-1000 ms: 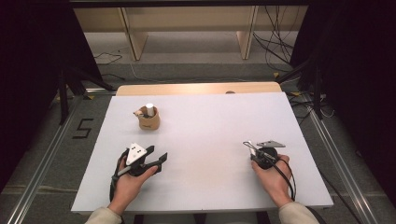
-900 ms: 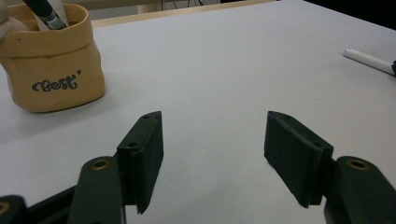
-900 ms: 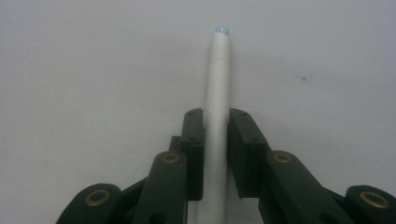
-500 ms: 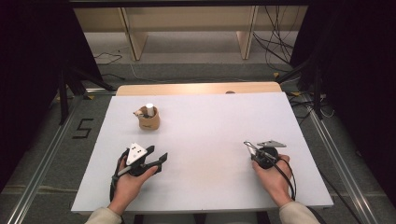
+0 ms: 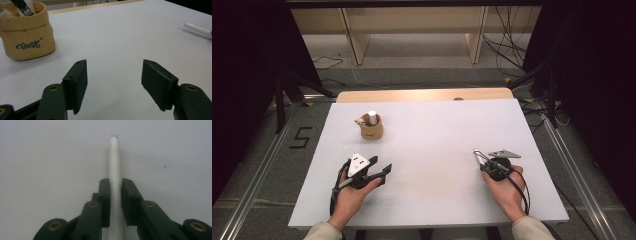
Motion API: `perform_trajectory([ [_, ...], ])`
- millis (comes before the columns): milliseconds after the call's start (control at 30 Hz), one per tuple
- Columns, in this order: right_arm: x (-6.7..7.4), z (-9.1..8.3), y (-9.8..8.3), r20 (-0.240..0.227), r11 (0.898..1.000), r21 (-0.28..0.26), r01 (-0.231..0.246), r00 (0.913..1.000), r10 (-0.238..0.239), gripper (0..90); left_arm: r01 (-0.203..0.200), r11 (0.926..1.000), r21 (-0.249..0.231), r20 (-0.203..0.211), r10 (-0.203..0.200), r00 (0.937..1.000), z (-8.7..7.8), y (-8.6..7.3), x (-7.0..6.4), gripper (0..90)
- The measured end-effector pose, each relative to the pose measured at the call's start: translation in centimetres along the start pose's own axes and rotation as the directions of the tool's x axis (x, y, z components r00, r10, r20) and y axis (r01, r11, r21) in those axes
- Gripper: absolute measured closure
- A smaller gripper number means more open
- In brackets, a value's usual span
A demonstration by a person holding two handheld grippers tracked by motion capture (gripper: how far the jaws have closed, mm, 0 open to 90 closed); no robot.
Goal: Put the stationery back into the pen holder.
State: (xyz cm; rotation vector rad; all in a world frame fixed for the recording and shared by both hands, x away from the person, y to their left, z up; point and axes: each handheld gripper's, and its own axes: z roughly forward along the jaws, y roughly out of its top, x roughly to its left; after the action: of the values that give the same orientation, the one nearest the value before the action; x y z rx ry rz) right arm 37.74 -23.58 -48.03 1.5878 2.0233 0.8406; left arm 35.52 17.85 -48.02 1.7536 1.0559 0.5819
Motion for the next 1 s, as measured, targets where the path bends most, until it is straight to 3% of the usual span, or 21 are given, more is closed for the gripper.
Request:
perform_trajectory([
  [233,0.1,-0.3,0.1,-0.006,0.999,-0.036,0.005,1.0000,-0.005,78.8,0.002,1.0000,-0.001,0.001,-0.002,1.0000,0.1,0.0,0.0,37.4],
  [833,1.2,-0.9,0.3,-0.073,0.991,-0.131,0.030,0.9965,-0.040,78.7,0.004,1.0000,-0.001,0.011,-0.004,0.9999,0.2,0.0,-0.2,37.7],
  [1000,1.8,-1.0,0.4,-0.121,0.984,-0.173,0.051,0.9900,-0.073,78.7,0.007,1.0000,-0.003,0.017,-0.007,0.9998,0.2,0.0,-0.5,37.9],
])
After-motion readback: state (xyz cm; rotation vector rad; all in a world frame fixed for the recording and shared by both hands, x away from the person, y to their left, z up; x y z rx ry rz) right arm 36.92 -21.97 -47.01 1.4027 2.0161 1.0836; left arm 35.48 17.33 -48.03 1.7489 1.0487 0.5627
